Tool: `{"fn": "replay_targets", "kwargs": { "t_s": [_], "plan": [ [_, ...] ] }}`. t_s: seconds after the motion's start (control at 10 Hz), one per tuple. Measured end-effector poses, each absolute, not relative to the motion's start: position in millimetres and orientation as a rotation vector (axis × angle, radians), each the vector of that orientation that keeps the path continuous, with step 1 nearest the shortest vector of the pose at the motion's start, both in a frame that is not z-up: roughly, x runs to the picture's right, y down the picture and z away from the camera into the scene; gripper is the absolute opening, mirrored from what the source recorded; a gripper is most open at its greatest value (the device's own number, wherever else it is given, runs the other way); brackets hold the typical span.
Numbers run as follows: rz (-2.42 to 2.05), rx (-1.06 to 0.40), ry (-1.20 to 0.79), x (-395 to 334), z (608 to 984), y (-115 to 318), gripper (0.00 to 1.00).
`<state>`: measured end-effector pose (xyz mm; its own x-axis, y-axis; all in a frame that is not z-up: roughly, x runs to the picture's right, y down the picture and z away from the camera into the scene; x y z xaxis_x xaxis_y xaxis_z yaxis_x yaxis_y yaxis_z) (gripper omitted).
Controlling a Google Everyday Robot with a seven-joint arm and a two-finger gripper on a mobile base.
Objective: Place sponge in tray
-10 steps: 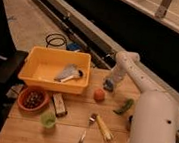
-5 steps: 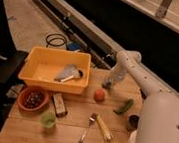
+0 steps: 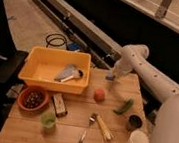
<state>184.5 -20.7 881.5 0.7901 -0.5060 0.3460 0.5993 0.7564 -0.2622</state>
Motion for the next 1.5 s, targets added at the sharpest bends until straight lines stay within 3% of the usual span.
{"fn": "replay_targets", "kwargs": {
  "t_s": [0.5,1.1,1.5],
  "plan": [
    [-0.612,-0.208,-0.234,160,838,-77,0.0],
    [-0.775,-0.172,-0.485,25,818,-66,0.0],
    [-0.791,-0.172,-0.514,15,814,-62,0.0]
  ]
}}
